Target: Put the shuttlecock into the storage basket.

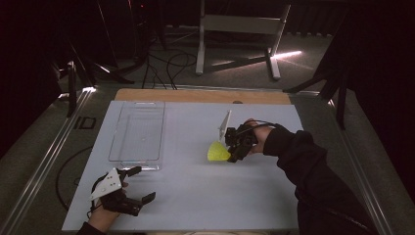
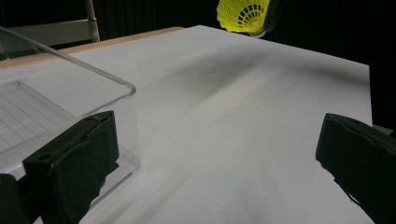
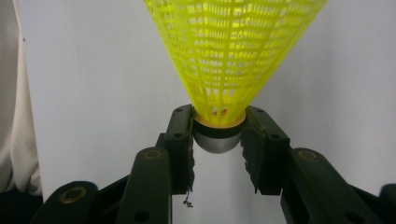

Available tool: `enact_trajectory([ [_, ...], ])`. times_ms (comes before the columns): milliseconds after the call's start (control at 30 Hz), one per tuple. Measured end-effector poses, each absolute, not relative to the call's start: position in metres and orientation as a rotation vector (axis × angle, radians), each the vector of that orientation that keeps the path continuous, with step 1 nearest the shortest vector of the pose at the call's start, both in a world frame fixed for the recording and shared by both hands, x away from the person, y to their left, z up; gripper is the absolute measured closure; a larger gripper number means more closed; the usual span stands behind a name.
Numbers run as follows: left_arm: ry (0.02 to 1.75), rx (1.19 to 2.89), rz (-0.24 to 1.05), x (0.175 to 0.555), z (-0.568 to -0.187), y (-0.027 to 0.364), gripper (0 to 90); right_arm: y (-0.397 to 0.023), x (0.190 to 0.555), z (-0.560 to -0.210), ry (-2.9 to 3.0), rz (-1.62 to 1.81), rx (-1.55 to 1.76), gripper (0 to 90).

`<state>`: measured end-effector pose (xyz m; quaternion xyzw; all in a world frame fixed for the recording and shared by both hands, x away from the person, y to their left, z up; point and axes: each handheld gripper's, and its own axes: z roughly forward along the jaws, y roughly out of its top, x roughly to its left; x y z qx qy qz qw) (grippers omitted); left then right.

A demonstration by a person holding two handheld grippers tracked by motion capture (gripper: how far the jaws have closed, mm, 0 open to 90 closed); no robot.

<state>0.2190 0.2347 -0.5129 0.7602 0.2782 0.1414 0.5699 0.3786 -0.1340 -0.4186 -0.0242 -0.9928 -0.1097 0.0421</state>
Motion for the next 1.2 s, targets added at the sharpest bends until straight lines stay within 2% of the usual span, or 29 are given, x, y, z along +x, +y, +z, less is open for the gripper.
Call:
enact_trajectory([
  [200,0.568,1.770,0.342,0.218,-0.496,0.222,0.5,-0.131,0.379,-0.419,-3.032,-0.317,-0.066,65.0],
  [433,0.496,1.832,0.229,0.232,-0.466,0.201,0.5,-0.124,0.377,-0.414,-3.028,-0.334,-0.023,65.0],
  [767,0.366,1.905,0.245,0.245,-0.435,0.179,0.5,-0.124,0.373,-0.401,-3.010,-0.459,0.003,65.0],
  [1000,0.357,1.954,0.230,0.252,-0.422,0.171,0.5,-0.130,0.365,-0.400,-2.973,-0.613,0.012,65.0],
  [1200,0.461,2.069,0.192,0.265,-0.404,0.160,0.5,-0.136,0.354,-0.410,-2.993,-0.722,0.053,65.0],
])
